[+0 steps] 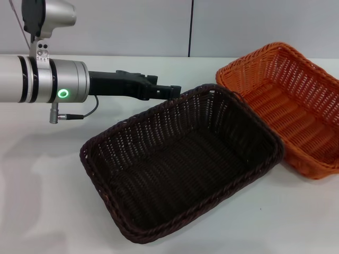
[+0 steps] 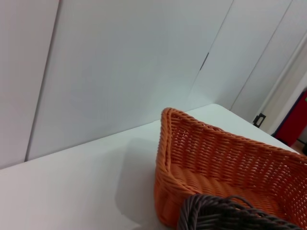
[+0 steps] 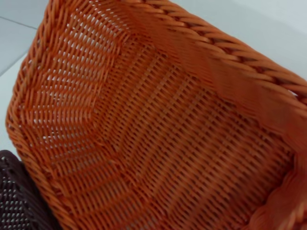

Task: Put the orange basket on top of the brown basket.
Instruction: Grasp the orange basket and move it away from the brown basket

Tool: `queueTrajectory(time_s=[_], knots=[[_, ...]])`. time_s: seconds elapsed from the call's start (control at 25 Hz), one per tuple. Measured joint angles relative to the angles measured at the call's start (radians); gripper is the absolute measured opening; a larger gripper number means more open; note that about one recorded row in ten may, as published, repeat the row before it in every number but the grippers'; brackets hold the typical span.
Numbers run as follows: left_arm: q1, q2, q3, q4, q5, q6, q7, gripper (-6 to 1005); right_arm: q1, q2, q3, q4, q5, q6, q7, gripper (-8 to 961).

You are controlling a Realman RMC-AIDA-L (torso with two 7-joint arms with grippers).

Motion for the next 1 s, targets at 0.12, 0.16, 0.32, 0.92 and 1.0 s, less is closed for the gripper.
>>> queueTrajectory(time_s=[0.12, 0.16, 0.32, 0.92, 1.0], knots=[[0.000, 0.000, 0.000, 0.000, 0.000, 0.003, 0.001, 863, 0.000, 0.015, -0.003, -0.005, 0.001, 0.025, -0.022, 656], [0.000, 0.001, 0.001, 0.000, 0.000, 0.004, 0.001, 863, -0.001, 0.018, -0.003, -0.008, 0.002, 0.034, -0.029, 656], [-0.001, 0.002, 0.001, 0.006, 0.000, 0.009, 0.009, 863, -0.010, 0.023, -0.003, -0.015, 0.008, 0.066, -0.047, 569], [-0.002, 0.000, -0.001, 0.031, -0.002, 0.016, 0.010, 863, -0.042, 0.047, 0.009, -0.046, 0.014, 0.238, -0.056, 338], [-0.002, 0.000, -0.001, 0.035, -0.002, 0.016, 0.010, 863, -0.045, 0.048, 0.014, -0.046, 0.018, 0.244, -0.059, 324]])
